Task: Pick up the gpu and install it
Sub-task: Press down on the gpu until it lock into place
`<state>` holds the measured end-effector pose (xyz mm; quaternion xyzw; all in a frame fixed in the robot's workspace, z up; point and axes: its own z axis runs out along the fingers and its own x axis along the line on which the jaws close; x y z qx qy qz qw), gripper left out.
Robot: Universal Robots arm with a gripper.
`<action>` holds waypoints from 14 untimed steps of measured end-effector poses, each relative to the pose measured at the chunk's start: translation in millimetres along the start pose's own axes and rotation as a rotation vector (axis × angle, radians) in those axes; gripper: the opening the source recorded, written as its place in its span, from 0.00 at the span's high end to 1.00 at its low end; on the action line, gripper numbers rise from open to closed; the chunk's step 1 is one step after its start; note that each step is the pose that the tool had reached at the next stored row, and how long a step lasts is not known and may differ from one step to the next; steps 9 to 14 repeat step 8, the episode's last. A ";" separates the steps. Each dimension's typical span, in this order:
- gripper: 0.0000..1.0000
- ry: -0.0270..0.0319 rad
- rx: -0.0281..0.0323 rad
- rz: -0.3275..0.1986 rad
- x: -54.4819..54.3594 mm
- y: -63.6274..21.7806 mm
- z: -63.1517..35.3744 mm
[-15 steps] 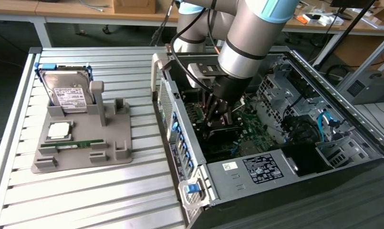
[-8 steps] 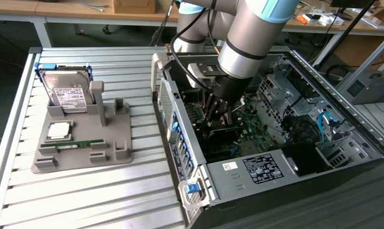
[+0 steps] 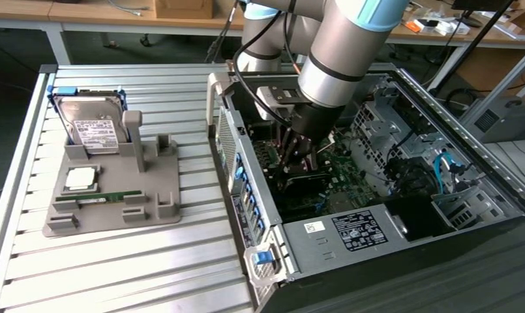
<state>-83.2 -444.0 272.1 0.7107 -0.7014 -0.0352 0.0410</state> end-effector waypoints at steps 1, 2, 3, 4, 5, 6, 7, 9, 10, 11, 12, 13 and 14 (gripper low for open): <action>0.89 0.0000 0.0000 0.000 0.0 0.0 0.0; 0.89 0.0000 0.0000 0.000 0.0 0.0 0.0; 0.89 0.0000 0.0000 0.000 0.0 0.0 0.0; 0.89 0.0000 0.0000 0.000 0.0 0.0 0.0; 0.89 0.0000 0.0000 0.000 0.0 0.0 0.0; 0.89 0.0000 0.0000 0.000 0.0 0.0 0.0; 0.89 0.0000 0.0000 0.000 0.0 0.0 0.0; 0.89 -0.0001 0.0001 0.000 0.0 0.0 0.0; 0.89 -0.0001 0.0001 0.000 0.0 0.0 0.0; 0.89 -0.0001 0.0001 0.000 0.0 0.0 0.0; 0.89 -0.0001 0.0001 0.000 0.0 0.0 0.0; 0.89 -0.0001 0.0001 0.000 0.0 0.0 0.0; 0.89 -0.0001 0.0001 0.000 0.0 0.0 0.0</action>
